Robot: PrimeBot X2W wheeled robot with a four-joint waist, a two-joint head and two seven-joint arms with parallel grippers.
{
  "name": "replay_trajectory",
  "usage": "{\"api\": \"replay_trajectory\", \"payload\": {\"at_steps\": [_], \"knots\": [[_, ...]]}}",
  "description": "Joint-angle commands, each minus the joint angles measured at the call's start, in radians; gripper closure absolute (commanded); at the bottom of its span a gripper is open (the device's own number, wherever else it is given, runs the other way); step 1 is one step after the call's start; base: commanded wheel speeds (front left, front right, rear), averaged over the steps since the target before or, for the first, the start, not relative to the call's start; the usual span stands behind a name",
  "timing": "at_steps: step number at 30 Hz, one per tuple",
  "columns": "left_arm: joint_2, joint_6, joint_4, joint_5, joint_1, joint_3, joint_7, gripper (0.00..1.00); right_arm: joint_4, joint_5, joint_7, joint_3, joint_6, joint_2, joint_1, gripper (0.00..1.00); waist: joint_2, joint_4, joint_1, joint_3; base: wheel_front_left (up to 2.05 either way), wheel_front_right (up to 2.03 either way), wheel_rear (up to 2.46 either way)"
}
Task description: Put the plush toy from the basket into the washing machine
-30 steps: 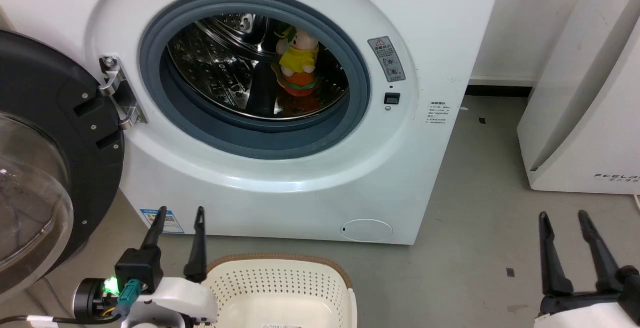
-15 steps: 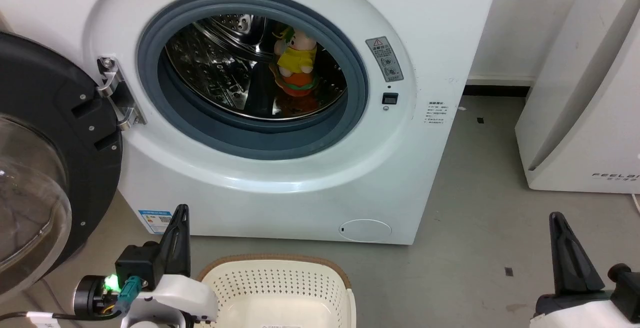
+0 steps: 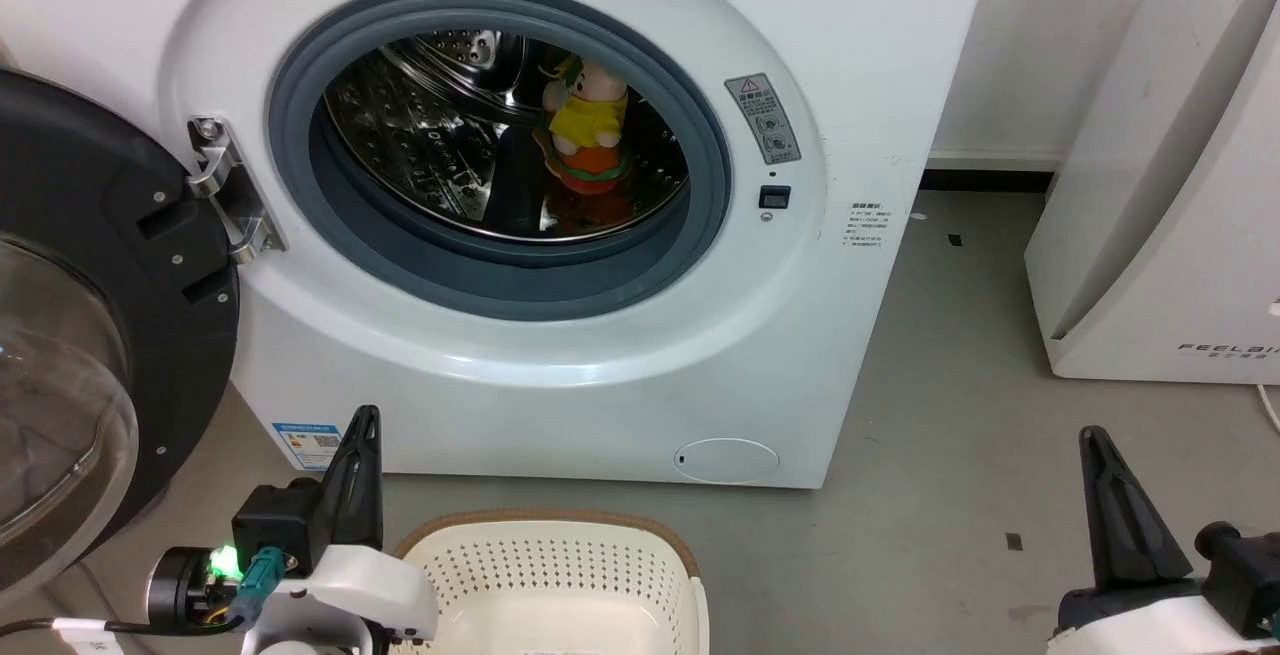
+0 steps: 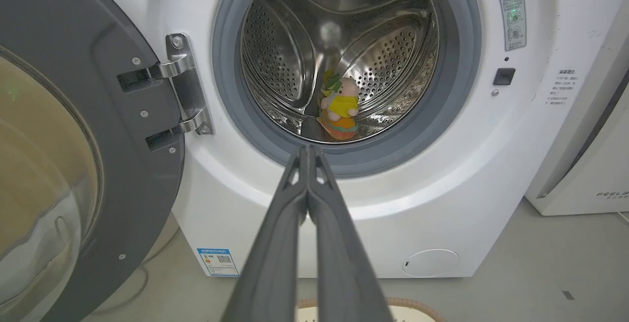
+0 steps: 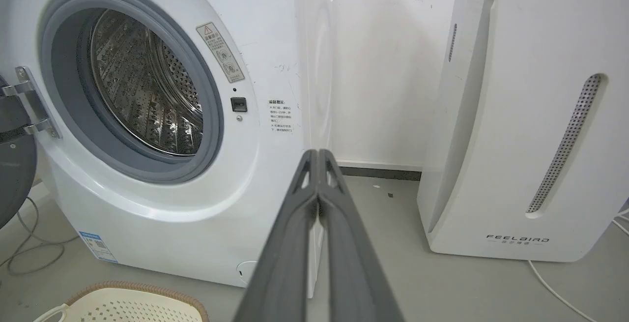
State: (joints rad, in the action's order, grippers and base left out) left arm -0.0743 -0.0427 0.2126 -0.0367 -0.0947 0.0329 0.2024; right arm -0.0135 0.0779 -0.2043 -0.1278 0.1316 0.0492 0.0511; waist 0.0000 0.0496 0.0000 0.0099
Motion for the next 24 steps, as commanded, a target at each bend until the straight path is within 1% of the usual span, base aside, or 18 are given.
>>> {"api": "replay_trajectory", "payload": {"at_steps": [1, 24], "knots": [[0.004, 0.007, -0.01, 0.008, 0.016, -0.003, -0.004, 1.0, 0.003, -0.009, 0.005, 0.003, 0.0, 0.0, -0.01, 1.0, 0.0, 0.0, 0.0, 0.0, 0.0, 0.0, 0.0], [0.009, 0.015, -0.058, 0.015, 0.035, -0.01, -0.051, 1.0, 0.006, -0.025, 0.052, 0.033, 0.0, 0.0, -0.02, 1.0, 0.0, -0.012, 0.0, -0.002, 0.0, 0.0, 0.0]]}}
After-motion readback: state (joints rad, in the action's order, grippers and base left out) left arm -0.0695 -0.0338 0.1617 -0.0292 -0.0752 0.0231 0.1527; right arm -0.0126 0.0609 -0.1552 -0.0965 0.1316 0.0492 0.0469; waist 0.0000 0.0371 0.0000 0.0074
